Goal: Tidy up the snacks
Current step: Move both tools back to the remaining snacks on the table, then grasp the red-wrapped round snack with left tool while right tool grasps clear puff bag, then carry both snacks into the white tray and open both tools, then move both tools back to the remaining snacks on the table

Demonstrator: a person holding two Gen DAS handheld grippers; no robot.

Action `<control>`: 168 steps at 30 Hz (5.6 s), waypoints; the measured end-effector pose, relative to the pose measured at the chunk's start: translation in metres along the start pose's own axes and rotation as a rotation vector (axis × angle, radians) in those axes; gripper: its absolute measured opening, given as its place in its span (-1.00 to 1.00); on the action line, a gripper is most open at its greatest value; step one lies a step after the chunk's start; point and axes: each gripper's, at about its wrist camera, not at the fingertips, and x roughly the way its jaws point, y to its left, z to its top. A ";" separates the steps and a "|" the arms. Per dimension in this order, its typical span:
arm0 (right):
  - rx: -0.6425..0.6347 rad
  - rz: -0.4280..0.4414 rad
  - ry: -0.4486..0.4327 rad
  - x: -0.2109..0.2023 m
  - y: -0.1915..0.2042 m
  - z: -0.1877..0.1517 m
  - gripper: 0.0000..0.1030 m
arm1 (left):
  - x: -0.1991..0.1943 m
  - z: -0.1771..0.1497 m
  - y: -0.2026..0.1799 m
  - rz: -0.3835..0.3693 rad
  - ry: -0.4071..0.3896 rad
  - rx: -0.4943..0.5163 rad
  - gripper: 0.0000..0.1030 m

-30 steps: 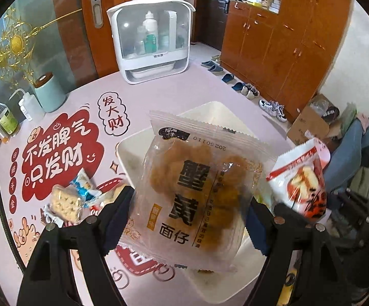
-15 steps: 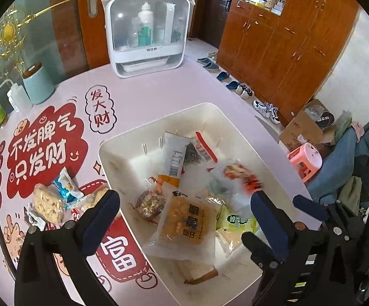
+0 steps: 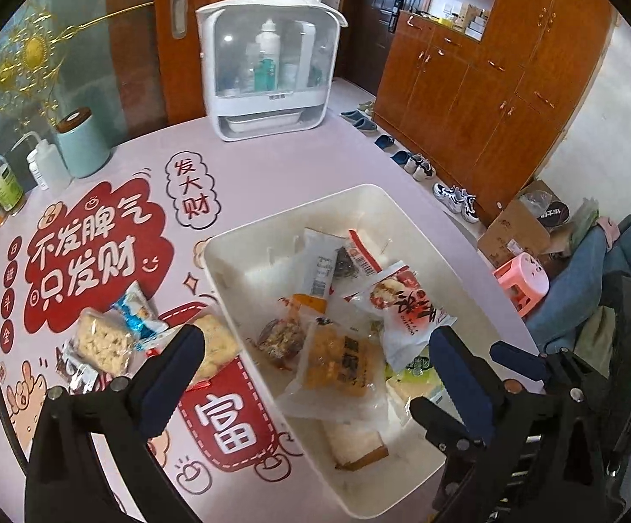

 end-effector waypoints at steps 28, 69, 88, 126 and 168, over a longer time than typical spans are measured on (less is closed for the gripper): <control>-0.441 0.117 -0.106 -0.002 0.230 0.064 0.81 | -0.131 -0.075 0.263 0.400 -0.076 -0.321 0.99; -0.846 0.024 0.184 0.218 0.325 0.024 0.17 | 0.065 -0.169 0.344 0.370 0.363 -0.550 -0.19; -0.547 0.265 0.130 0.095 0.278 0.007 0.17 | -0.027 -0.154 0.282 0.319 0.217 -0.446 -0.19; -0.074 0.033 -0.112 -0.046 -0.022 0.038 0.17 | 0.008 0.014 -0.002 0.124 0.015 0.017 -0.18; -0.060 0.088 -0.023 0.032 -0.005 0.079 0.18 | 0.024 0.012 0.046 0.204 0.027 -0.099 0.74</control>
